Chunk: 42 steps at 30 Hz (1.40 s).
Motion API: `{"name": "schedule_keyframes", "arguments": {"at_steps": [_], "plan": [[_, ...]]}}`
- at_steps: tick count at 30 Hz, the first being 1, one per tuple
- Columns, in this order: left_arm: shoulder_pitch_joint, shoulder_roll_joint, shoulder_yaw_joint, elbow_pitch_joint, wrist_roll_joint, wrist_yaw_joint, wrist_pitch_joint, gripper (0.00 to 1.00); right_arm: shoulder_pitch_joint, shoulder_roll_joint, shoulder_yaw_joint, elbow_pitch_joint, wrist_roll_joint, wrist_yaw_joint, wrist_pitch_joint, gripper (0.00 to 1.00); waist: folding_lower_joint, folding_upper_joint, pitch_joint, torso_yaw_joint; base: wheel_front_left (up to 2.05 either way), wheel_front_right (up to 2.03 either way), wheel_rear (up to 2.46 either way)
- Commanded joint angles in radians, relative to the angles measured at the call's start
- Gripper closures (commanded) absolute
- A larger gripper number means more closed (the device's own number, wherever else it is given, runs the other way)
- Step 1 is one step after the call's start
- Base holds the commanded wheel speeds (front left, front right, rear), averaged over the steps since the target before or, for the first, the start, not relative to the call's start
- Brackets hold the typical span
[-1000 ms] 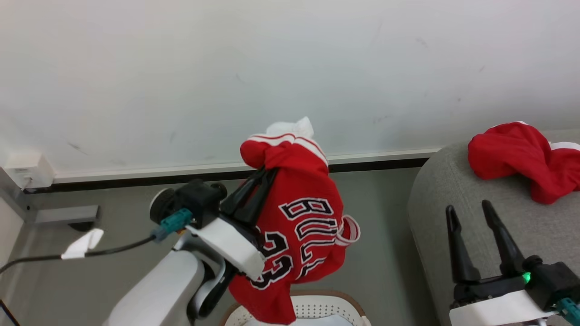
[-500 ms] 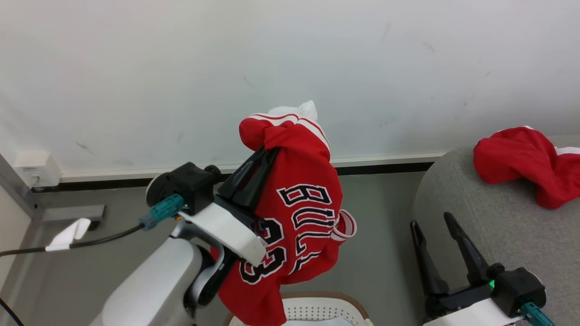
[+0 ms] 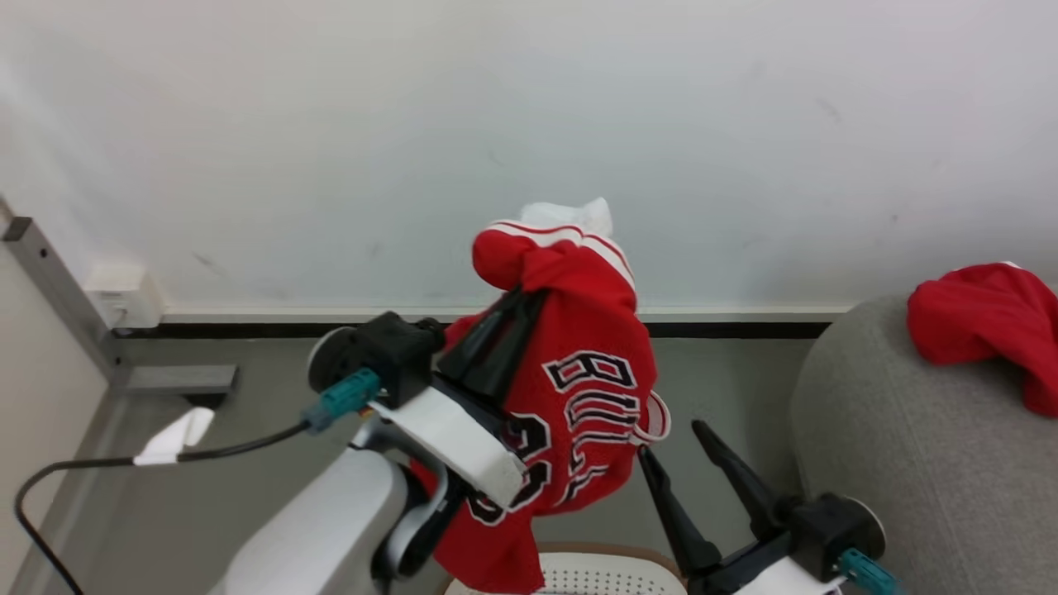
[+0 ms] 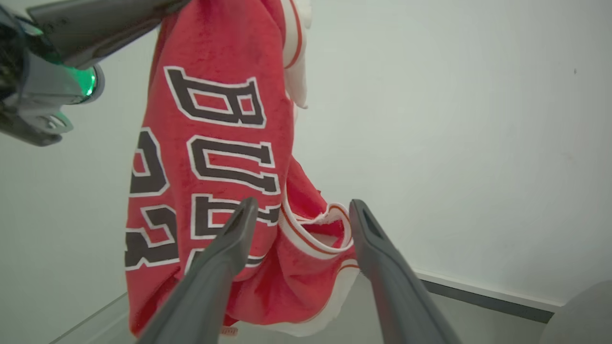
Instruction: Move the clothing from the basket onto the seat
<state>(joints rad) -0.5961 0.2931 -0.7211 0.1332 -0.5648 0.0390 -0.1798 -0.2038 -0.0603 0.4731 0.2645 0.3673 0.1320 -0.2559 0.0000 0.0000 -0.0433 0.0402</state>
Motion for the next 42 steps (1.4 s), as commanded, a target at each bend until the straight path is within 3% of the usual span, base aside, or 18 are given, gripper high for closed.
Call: {"name": "schedule_keyframes", "arguments": {"at_steps": [1, 12, 20, 22, 24, 25, 35, 41, 42], "plan": [[-0.003, -0.009, -0.010, -0.004, 0.006, -0.004, 0.002, 1.00, -0.022, 0.003, 0.013, 0.024, 0.011, -0.003, 0.005, 0.00, 0.0000, 0.0000, -0.011, 0.024, 0.00, 0.00, 0.00], [0.032, -0.075, -0.112, -0.030, 0.011, -0.036, 0.025, 1.00, -0.081, 0.010, 0.135, 0.261, 0.112, -0.003, 0.009, 0.00, 0.0000, 0.0000, -0.045, 0.165, 0.00, 0.00, 0.00], [0.049, -0.081, -0.141, -0.046, 0.000, -0.041, 0.043, 1.00, -0.128, 0.009, 0.218, 0.329, 0.197, -0.003, -0.002, 0.02, 0.0000, 0.0000, -0.054, 0.207, 0.00, 0.00, 0.00], [0.049, -0.077, -0.143, -0.054, -0.002, -0.038, 0.045, 1.00, -0.141, 0.009, 0.235, 0.332, 0.225, -0.003, -0.006, 0.36, 0.0000, 0.0000, -0.053, 0.210, 0.00, 0.00, 0.00], [0.054, -0.072, -0.142, -0.058, -0.004, -0.034, 0.046, 1.00, -0.155, 0.009, 0.254, 0.331, 0.243, -0.003, -0.009, 0.89, 0.0000, 0.0000, -0.051, 0.211, 0.00, 0.00, 0.00], [0.057, -0.070, -0.141, -0.058, -0.006, -0.033, 0.047, 1.00, -0.161, 0.009, 0.262, 0.332, 0.249, -0.003, -0.009, 1.00, 0.0000, 0.0000, -0.049, 0.211, 0.00, 0.00, 0.00], [0.070, -0.044, -0.125, -0.051, -0.012, -0.012, 0.038, 1.00, -0.134, 0.009, 0.203, 0.244, 0.303, -0.003, -0.010, 1.00, 0.0000, 0.0000, -0.032, 0.185, 0.00, 0.00, 0.00], [0.087, -0.034, -0.119, -0.047, -0.017, 0.003, 0.034, 1.00, -0.106, 0.009, 0.090, 0.168, 0.310, -0.002, -0.010, 1.00, 0.0000, 0.0000, -0.020, 0.161, 0.00, 0.00, 0.00], [0.090, -0.033, -0.120, -0.046, -0.016, 0.006, 0.033, 0.94, -0.101, 0.009, 0.071, 0.158, 0.300, -0.002, -0.010, 1.00, 0.0000, 0.0000, -0.018, 0.156, 0.00, 0.00, 0.00]]}}
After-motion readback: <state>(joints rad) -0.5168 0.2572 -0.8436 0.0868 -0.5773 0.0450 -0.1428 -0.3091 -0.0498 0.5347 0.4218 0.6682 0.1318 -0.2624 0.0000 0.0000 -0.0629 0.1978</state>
